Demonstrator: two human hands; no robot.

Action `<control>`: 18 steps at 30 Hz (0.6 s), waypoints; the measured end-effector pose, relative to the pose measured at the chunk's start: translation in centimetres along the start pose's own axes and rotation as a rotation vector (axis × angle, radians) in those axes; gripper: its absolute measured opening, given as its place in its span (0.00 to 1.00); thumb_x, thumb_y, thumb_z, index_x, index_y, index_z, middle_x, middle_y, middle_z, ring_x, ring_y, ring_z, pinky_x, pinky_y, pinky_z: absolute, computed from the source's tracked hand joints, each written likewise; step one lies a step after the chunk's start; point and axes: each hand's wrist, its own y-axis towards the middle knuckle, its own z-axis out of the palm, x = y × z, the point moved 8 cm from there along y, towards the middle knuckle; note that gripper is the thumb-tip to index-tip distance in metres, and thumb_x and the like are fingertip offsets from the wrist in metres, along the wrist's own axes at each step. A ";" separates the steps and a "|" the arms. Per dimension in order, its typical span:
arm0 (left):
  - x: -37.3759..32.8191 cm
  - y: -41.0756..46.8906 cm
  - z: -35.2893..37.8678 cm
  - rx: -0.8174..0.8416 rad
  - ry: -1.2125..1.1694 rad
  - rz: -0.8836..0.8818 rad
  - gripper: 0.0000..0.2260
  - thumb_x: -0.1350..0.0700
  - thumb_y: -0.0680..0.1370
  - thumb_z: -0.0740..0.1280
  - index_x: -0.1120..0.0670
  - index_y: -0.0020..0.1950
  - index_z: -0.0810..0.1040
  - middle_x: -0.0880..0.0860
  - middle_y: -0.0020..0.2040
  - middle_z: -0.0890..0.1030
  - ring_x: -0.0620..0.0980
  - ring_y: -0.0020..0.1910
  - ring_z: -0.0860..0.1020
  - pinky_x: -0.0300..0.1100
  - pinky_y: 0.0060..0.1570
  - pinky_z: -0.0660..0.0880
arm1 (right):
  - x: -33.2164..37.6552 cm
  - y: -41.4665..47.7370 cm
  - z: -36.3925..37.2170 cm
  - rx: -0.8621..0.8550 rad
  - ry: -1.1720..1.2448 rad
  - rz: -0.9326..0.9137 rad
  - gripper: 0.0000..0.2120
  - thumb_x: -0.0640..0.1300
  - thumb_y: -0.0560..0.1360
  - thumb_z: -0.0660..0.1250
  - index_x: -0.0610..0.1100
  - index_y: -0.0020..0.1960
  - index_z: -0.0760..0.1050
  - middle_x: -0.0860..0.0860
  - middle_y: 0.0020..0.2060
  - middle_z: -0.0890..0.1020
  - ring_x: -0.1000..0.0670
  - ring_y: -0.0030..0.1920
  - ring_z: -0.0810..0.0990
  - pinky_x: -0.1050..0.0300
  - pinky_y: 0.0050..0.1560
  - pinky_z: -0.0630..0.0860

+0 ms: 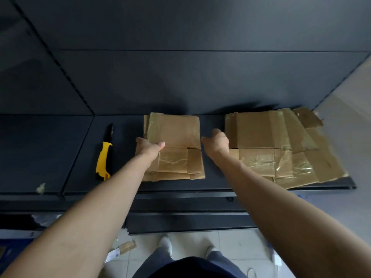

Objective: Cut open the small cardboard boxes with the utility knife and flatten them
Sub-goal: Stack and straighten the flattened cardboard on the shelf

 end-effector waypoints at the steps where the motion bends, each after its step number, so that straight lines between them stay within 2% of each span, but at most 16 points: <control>1: -0.3 0.0 0.3 -0.007 0.037 0.009 0.33 0.49 0.73 0.72 0.61 0.71 0.61 0.59 0.69 0.69 0.59 0.65 0.71 0.49 0.57 0.70 | -0.4 0.3 -2.0 -0.080 -0.045 -0.029 0.20 0.43 0.78 0.62 0.38 0.68 0.67 0.41 0.62 0.75 0.41 0.61 0.73 0.53 0.53 0.72; 3: -0.8 0.0 0.6 -0.024 0.126 0.018 0.31 0.48 0.74 0.71 0.61 0.69 0.64 0.60 0.68 0.70 0.60 0.64 0.72 0.50 0.57 0.71 | -1.8 1.3 -6.2 -0.263 -0.193 -0.027 0.17 0.42 0.78 0.59 0.39 0.67 0.67 0.42 0.65 0.72 0.40 0.65 0.68 0.48 0.62 0.66; 5: -1.0 -0.1 0.6 -0.052 0.244 -0.016 0.32 0.47 0.74 0.71 0.61 0.70 0.64 0.62 0.70 0.66 0.62 0.66 0.69 0.54 0.60 0.71 | -4.3 2.2 -9.9 -0.380 -0.358 0.080 0.19 0.40 0.78 0.58 0.41 0.68 0.65 0.43 0.68 0.66 0.40 0.67 0.63 0.46 0.66 0.60; 7: -1.5 -0.3 0.6 -0.085 0.367 -0.025 0.32 0.45 0.74 0.70 0.61 0.70 0.65 0.62 0.72 0.61 0.63 0.68 0.64 0.57 0.64 0.67 | -7.4 3.1 -12.5 -0.385 -0.434 0.236 0.24 0.43 0.78 0.60 0.42 0.72 0.59 0.42 0.73 0.60 0.40 0.71 0.58 0.45 0.69 0.57; 9: -2.2 -0.6 1.0 -0.079 0.391 -0.018 0.34 0.44 0.73 0.71 0.61 0.71 0.65 0.62 0.73 0.58 0.63 0.70 0.60 0.58 0.67 0.64 | -10.2 3.4 -13.8 -0.311 -0.409 0.379 0.36 0.50 0.77 0.66 0.42 0.76 0.51 0.41 0.75 0.55 0.39 0.73 0.55 0.44 0.70 0.54; 11: -2.7 -1.0 1.4 -0.055 0.388 -0.020 0.42 0.40 0.69 0.73 0.61 0.73 0.61 0.63 0.75 0.55 0.64 0.72 0.56 0.59 0.69 0.60 | -11.9 3.5 -14.2 -0.250 -0.346 0.457 0.46 0.59 0.71 0.71 0.41 0.76 0.49 0.41 0.74 0.58 0.38 0.72 0.57 0.43 0.69 0.56; 12: -3.0 -1.3 1.5 -0.056 0.398 -0.023 0.45 0.39 0.67 0.74 0.61 0.74 0.59 0.63 0.75 0.54 0.63 0.73 0.54 0.59 0.68 0.59 | -12.2 3.6 -14.3 -0.243 -0.326 0.470 0.47 0.60 0.69 0.72 0.41 0.75 0.51 0.41 0.72 0.61 0.39 0.70 0.60 0.44 0.67 0.58; 15: -3.4 -1.7 1.2 -0.127 0.357 -0.046 0.51 0.43 0.63 0.78 0.61 0.75 0.54 0.63 0.73 0.57 0.62 0.72 0.58 0.57 0.68 0.61 | -12.7 3.9 -14.6 -0.285 -0.255 0.511 0.41 0.55 0.70 0.73 0.41 0.73 0.56 0.42 0.68 0.65 0.41 0.67 0.63 0.47 0.65 0.60; 17: -3.4 -1.6 1.1 -0.146 0.238 -0.061 0.50 0.48 0.63 0.80 0.59 0.74 0.52 0.63 0.72 0.60 0.62 0.70 0.63 0.56 0.67 0.64 | -12.8 4.2 -14.8 -0.294 -0.187 0.548 0.30 0.50 0.76 0.67 0.41 0.72 0.59 0.42 0.67 0.66 0.42 0.66 0.65 0.48 0.66 0.60; 18: -3.4 -1.6 1.1 -0.140 0.173 -0.063 0.48 0.50 0.64 0.80 0.58 0.73 0.53 0.63 0.71 0.62 0.62 0.68 0.65 0.56 0.66 0.66 | -12.9 4.4 -14.9 -0.283 -0.170 0.551 0.29 0.50 0.77 0.65 0.40 0.72 0.61 0.41 0.67 0.67 0.42 0.65 0.66 0.48 0.66 0.61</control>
